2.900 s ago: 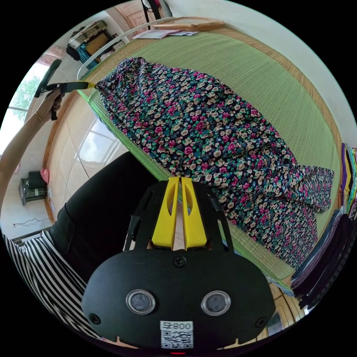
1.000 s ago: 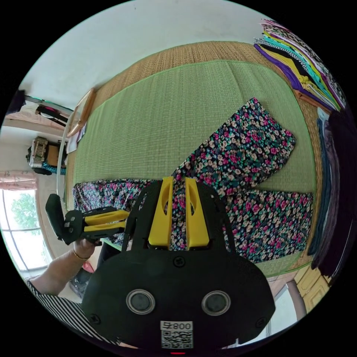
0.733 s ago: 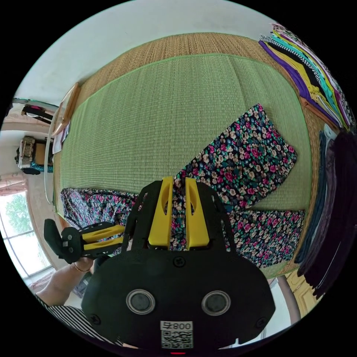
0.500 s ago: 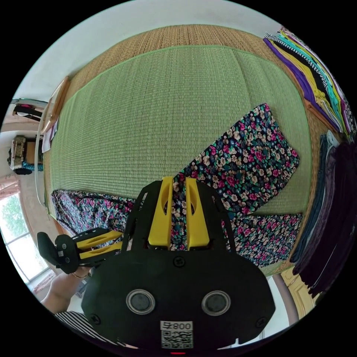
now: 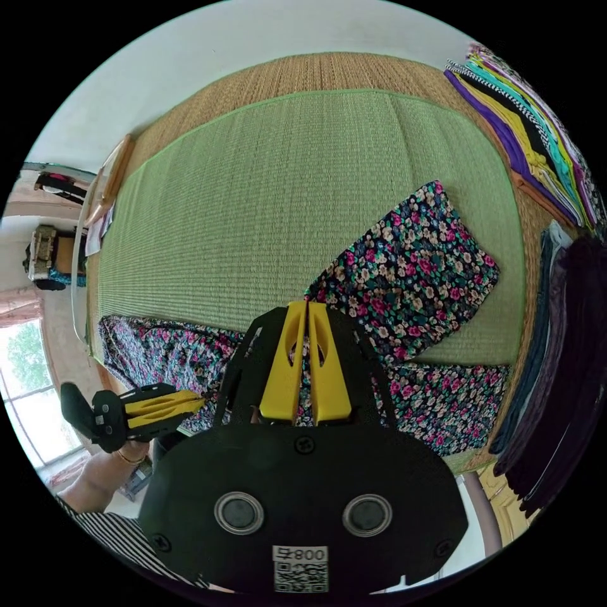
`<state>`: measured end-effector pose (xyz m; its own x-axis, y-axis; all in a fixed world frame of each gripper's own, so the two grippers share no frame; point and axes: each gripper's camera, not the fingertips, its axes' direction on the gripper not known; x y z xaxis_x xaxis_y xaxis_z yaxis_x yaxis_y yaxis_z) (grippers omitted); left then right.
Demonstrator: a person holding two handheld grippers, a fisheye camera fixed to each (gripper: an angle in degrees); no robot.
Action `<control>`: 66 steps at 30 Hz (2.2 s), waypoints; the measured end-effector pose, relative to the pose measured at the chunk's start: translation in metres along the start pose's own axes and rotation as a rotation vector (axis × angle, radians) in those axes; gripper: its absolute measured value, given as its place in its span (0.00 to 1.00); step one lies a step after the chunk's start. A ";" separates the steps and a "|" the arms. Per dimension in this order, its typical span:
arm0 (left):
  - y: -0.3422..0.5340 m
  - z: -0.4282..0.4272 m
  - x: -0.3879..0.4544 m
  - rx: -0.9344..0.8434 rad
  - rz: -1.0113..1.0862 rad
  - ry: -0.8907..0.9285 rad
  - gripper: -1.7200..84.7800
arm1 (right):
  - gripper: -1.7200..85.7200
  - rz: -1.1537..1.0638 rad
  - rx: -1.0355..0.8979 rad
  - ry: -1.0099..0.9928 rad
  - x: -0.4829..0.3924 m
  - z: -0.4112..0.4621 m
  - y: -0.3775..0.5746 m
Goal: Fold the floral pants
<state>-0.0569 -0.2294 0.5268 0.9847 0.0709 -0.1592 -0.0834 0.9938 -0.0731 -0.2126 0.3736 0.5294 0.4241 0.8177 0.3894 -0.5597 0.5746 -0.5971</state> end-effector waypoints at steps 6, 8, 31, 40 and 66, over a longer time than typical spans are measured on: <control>-0.007 0.004 0.020 0.032 0.040 0.003 0.03 | 0.02 -0.034 0.123 -0.100 0.037 -0.054 0.060; -0.008 0.005 0.027 0.038 0.058 -0.006 0.03 | 0.02 -0.043 0.172 -0.141 0.056 -0.074 0.094; -0.051 0.075 0.092 -0.145 0.199 0.002 0.02 | 0.02 0.109 0.305 -0.397 0.235 -0.073 0.312; -0.070 0.108 0.106 -0.262 0.218 -0.022 0.02 | 0.02 0.180 0.280 -0.469 0.291 -0.035 0.366; -0.162 0.061 0.072 -0.086 0.117 0.211 0.06 | 0.02 0.139 0.290 -0.515 0.321 -0.027 0.412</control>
<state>0.0368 -0.3798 0.5877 0.9144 0.1570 -0.3732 -0.2170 0.9682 -0.1244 -0.2878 0.8723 0.3889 -0.0256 0.7560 0.6541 -0.7870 0.3882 -0.4795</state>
